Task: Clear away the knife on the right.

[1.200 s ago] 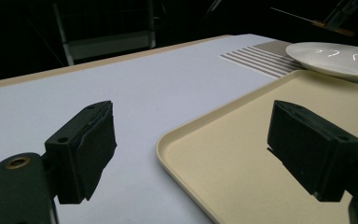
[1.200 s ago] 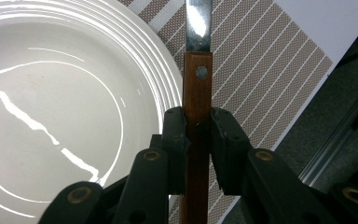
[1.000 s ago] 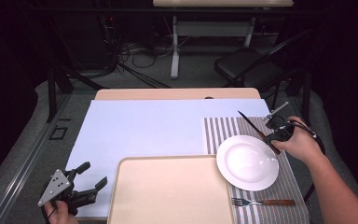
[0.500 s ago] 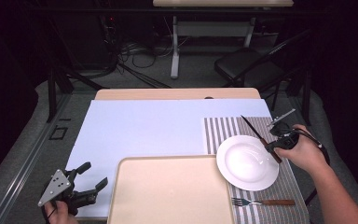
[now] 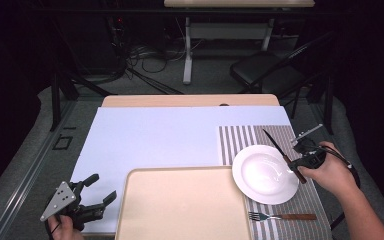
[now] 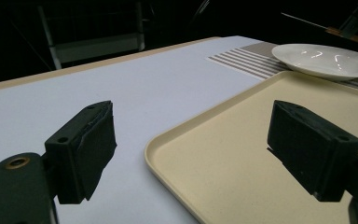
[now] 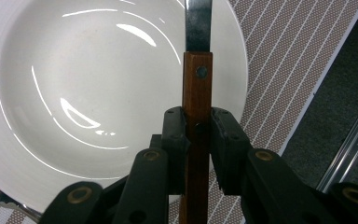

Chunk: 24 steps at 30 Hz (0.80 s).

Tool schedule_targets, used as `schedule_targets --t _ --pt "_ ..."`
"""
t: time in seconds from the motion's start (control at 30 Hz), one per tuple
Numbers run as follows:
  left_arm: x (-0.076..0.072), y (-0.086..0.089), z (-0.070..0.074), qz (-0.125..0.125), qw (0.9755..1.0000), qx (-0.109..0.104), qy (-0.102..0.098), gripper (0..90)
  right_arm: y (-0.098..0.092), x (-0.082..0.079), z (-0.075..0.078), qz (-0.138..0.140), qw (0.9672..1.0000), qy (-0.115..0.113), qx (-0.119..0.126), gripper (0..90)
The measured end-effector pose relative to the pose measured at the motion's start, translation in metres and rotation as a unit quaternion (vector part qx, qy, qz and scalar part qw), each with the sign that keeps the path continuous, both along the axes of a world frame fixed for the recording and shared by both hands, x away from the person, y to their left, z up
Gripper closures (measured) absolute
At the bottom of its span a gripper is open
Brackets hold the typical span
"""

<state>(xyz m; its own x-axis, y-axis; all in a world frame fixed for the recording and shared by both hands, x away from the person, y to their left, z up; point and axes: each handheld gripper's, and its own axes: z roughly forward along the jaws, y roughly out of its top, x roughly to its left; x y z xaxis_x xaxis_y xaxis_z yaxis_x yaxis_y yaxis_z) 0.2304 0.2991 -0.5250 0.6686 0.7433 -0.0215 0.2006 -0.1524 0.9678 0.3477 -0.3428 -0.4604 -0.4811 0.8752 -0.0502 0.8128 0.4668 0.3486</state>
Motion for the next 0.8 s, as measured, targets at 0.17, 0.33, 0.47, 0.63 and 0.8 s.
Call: schedule_targets --t 0.17,0.33,0.47,0.63,0.8 --pt "0.001 0.0 0.0 -0.007 1.0 -0.003 0.002 15.5 0.002 -0.009 -0.002 -0.008 0.9999 -0.007 -0.005 76.4" --pt "0.003 0.0 -0.001 -0.01 0.9999 -0.009 0.003 15.5 0.0 -0.017 -0.006 -0.013 0.9998 -0.013 0.003 76.4" --pt "0.004 0.0 0.0 -0.013 0.9999 -0.009 0.001 15.4 -0.001 -0.026 -0.01 -0.017 0.9997 -0.018 0.003 76.4" --pt "0.004 -0.002 0.0 -0.014 0.9999 -0.008 0.001 15.4 0.001 -0.041 -0.012 -0.019 0.9996 -0.02 0.013 76.4" --pt "0.004 -0.002 0.0 -0.013 0.9999 -0.009 0.0 15.4 0.002 -0.055 -0.011 -0.016 0.9993 -0.028 0.018 76.4"
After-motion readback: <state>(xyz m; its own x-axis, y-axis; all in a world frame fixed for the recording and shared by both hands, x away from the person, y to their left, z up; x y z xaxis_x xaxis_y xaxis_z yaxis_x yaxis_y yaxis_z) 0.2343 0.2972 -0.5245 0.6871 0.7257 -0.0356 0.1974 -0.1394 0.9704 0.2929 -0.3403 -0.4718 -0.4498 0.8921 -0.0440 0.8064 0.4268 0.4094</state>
